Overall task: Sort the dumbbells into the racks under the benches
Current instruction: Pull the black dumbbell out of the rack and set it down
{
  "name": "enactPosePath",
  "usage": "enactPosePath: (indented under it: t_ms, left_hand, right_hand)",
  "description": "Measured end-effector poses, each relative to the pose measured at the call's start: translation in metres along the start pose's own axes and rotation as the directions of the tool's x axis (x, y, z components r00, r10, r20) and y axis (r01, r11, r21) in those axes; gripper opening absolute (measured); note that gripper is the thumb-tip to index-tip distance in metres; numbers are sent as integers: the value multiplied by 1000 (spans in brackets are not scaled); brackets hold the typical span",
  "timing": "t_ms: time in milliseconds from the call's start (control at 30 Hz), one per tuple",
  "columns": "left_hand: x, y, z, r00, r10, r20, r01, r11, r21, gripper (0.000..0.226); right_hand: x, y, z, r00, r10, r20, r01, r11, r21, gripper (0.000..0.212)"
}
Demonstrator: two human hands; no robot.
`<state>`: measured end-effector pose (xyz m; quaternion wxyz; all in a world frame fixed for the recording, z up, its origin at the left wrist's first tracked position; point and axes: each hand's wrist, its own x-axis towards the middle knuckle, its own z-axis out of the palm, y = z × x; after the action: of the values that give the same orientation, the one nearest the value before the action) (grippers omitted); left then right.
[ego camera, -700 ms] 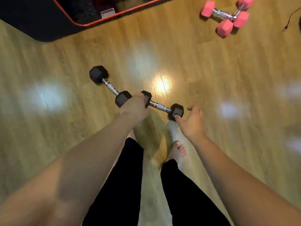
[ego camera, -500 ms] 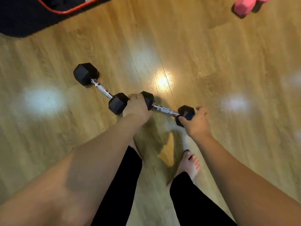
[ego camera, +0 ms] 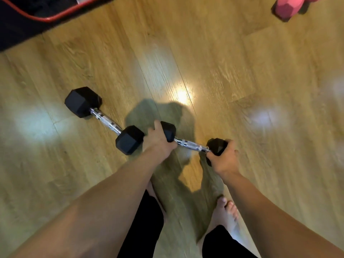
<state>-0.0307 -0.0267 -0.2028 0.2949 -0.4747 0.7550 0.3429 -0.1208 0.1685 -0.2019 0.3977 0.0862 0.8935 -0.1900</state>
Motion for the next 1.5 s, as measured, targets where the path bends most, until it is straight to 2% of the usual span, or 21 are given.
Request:
enactPosePath:
  t_ms: [167, 300, 400, 500, 567, 733, 800, 900, 1133, 1333, 1433, 1500]
  left_hand:
    - [-4, -4, -58, 996, 63, -56, -69, 990, -122, 77]
    - [-3, -3, -142, 982, 64, -176, -107, 962, -251, 74]
    - [4, -6, -205, 953, 30, -301, -144, 920, -364, 72]
    - [24, -15, -255, 914, -36, -405, -187, 848, -496, 76]
    - [47, -24, -281, 878, -97, -469, -198, 818, -540, 71]
    - [121, -50, -323, 812, -204, -546, -242, 734, -634, 68]
    - [151, -59, -335, 773, -206, -600, -282, 736, -616, 78]
    - [191, -65, -350, 746, -239, -622, -254, 761, -596, 85]
    - [249, -70, -373, 725, -271, -634, -220, 780, -585, 88]
    - [277, -67, -388, 711, -266, -651, -252, 768, -589, 84]
    - [287, -63, -391, 730, -268, -628, -230, 770, -595, 86]
    - [293, -59, -395, 748, -254, -613, -182, 809, -558, 96]
  right_hand:
    - [-18, -47, -18, 988, -115, -101, 113, 993, -27, 76]
    - [-27, -138, -41, 950, -291, -115, 286, 956, -58, 74]
    - [-27, -221, -55, 885, -455, -98, 442, 887, -135, 76]
    - [-18, -306, -54, 796, -601, -69, 584, 794, -171, 77]
    - [-8, -357, -45, 734, -675, -71, 654, 731, -192, 77]
    - [29, -448, -1, 631, -774, -46, 764, 631, -133, 74]
    - [49, -474, 18, 589, -808, -35, 801, 588, -111, 74]
    - [76, -508, 42, 544, -838, -34, 828, 543, -141, 75]
    - [115, -550, 76, 538, -840, -72, 826, 542, -157, 79]
    - [135, -572, 86, 525, -845, -98, 829, 534, -166, 78]
    - [143, -583, 86, 567, -822, -55, 804, 566, -183, 78]
    - [149, -591, 87, 605, -796, -7, 769, 586, -253, 79]
